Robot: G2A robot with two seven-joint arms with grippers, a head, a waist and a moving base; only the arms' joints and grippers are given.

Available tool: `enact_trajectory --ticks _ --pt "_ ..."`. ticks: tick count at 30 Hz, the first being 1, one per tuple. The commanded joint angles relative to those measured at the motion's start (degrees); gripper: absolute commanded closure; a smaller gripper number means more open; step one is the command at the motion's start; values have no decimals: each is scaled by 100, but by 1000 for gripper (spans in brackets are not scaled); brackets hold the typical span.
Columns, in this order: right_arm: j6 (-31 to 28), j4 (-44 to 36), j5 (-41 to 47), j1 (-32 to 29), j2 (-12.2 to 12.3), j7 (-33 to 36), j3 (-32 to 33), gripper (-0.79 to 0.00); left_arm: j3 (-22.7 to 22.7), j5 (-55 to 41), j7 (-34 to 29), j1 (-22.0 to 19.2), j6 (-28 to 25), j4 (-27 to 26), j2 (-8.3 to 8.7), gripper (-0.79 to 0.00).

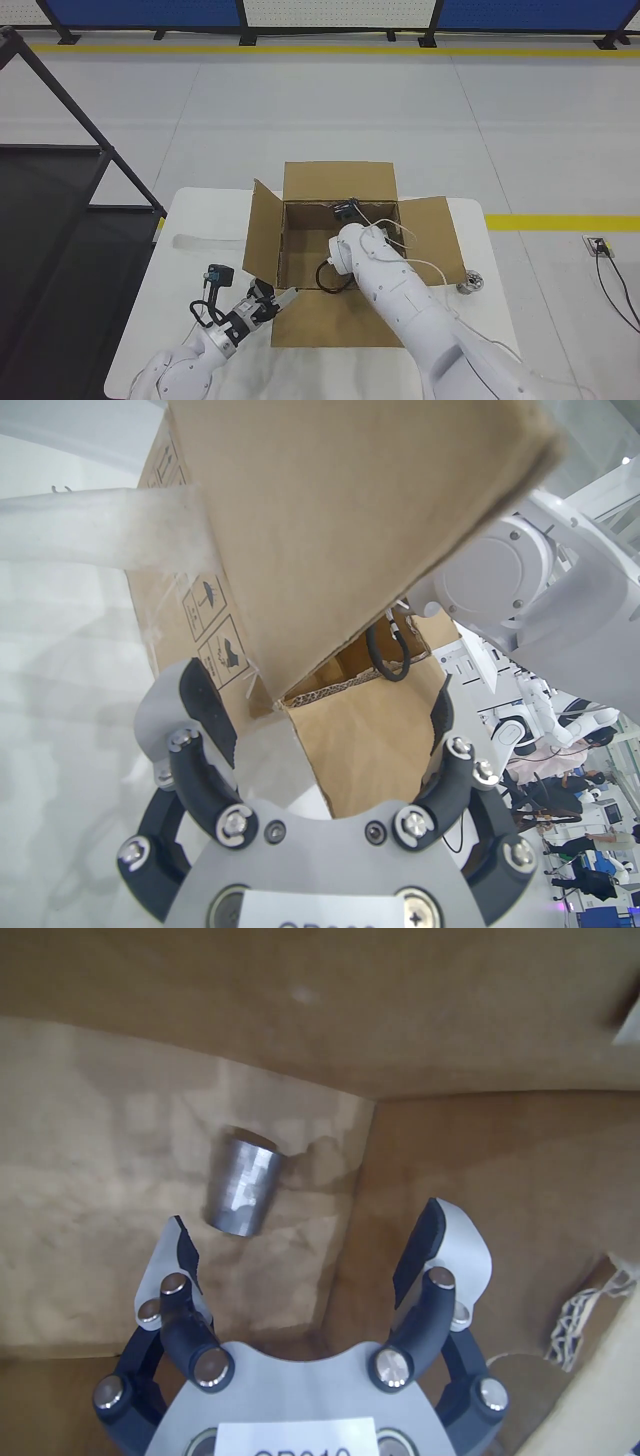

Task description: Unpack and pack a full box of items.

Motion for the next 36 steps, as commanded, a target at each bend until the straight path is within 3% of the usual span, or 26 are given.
enact_trajectory --ticks 1,6,16,19,20,22,32,36 --pt "33 -31 114 -43 3 -139 73 -785 10 6 7 -7 -4 4 -1 -785" --pt "175 116 374 -82 24 -435 263 -785 -4 11 49 10 -22 -9 4 -785" --pt "-162 383 959 -200 155 -1297 667 -763 -61 9 97 103 -56 -48 21 -785" --pt "-216 418 1022 -260 186 -1445 724 -594 -47 6 94 103 -49 -61 21 -785" --pt "-241 425 1042 -273 196 -1470 741 -582 -46 13 97 103 -54 -66 21 -785" --pt "-293 439 1052 -296 217 -1507 763 -336 -46 9 102 112 -66 -66 23 -785" --pt "-799 346 1152 -373 306 -1673 880 -9 -54 77 153 170 -75 -105 33 -785" --pt "-1547 357 1361 -362 413 -1871 1030 0 -48 84 167 182 -75 -109 34 -785"
